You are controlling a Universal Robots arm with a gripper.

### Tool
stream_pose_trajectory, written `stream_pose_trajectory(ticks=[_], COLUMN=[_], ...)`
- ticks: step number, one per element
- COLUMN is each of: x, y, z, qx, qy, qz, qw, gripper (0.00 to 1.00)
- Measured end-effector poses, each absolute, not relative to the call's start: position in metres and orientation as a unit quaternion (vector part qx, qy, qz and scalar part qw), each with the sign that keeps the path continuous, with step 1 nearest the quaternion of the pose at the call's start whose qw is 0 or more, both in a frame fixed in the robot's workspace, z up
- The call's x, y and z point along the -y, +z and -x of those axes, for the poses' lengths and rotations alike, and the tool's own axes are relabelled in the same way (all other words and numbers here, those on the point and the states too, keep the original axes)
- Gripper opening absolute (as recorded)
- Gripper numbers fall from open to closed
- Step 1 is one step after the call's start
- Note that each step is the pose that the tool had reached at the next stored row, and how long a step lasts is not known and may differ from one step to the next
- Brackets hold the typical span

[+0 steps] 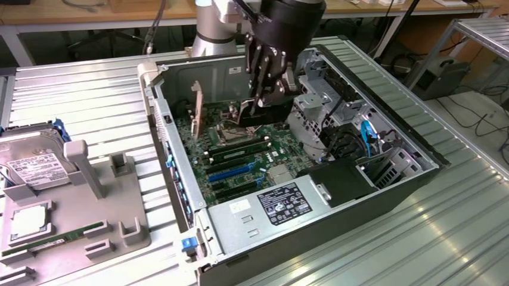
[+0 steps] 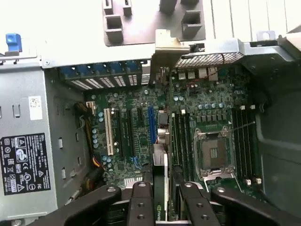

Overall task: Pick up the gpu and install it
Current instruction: 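Insert the gpu into the slot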

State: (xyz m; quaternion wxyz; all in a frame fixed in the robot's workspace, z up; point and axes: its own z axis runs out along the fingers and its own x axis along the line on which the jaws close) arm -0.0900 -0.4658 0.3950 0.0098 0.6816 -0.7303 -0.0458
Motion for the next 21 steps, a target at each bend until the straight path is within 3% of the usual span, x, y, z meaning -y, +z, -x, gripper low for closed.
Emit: stream_pose_trajectory(ticks=[21], x=[0.465], y=[0.347], z=[0.098], qx=[0.708], qy=[-0.045], qz=[-0.704], qw=[0.011], gripper=[0.26])
